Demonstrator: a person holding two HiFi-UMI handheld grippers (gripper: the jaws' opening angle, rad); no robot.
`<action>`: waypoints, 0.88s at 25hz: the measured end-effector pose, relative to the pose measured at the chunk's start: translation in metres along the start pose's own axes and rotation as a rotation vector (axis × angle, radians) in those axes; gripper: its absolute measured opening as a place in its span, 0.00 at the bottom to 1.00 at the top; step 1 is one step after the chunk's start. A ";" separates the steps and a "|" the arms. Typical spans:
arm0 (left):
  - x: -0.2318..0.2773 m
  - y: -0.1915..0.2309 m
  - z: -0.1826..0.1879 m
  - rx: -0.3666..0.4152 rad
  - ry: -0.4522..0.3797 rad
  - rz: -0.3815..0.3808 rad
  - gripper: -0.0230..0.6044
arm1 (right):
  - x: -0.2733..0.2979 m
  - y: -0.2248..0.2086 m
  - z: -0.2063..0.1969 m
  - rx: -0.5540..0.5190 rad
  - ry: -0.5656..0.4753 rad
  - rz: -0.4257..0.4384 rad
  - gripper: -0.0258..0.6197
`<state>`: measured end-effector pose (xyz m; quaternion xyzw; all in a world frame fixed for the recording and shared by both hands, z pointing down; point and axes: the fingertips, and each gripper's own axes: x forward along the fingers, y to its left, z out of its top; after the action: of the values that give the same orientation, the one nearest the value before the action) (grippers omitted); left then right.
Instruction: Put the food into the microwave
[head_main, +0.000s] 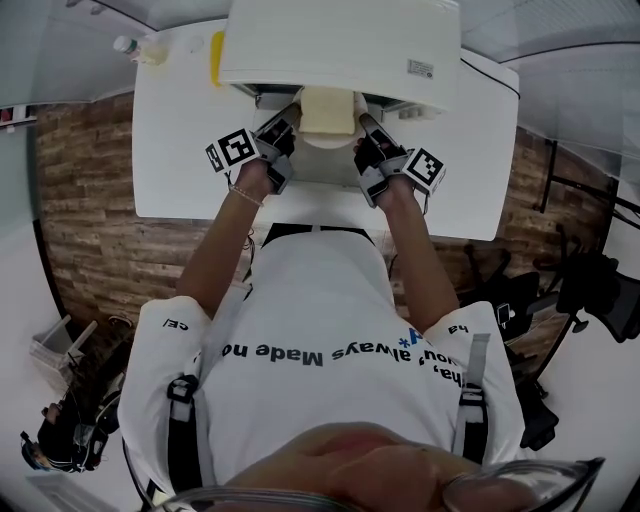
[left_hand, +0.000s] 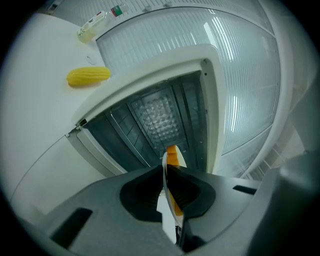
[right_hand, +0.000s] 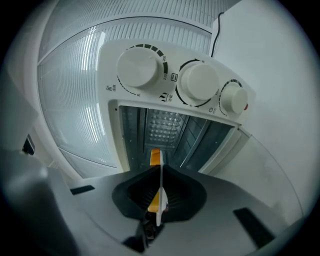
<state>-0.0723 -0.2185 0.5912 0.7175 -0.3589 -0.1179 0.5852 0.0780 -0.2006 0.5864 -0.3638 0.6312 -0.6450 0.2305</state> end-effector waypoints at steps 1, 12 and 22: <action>0.002 0.002 0.002 0.002 -0.003 0.002 0.07 | 0.002 -0.002 0.002 0.004 -0.005 -0.001 0.07; 0.023 0.025 0.010 -0.001 -0.011 0.027 0.07 | 0.023 -0.026 0.016 0.028 -0.031 0.009 0.07; 0.036 0.039 0.017 -0.006 -0.024 0.040 0.07 | 0.034 -0.036 0.024 0.051 -0.064 0.002 0.07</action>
<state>-0.0710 -0.2567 0.6311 0.7070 -0.3798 -0.1162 0.5851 0.0808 -0.2389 0.6264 -0.3777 0.6072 -0.6488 0.2603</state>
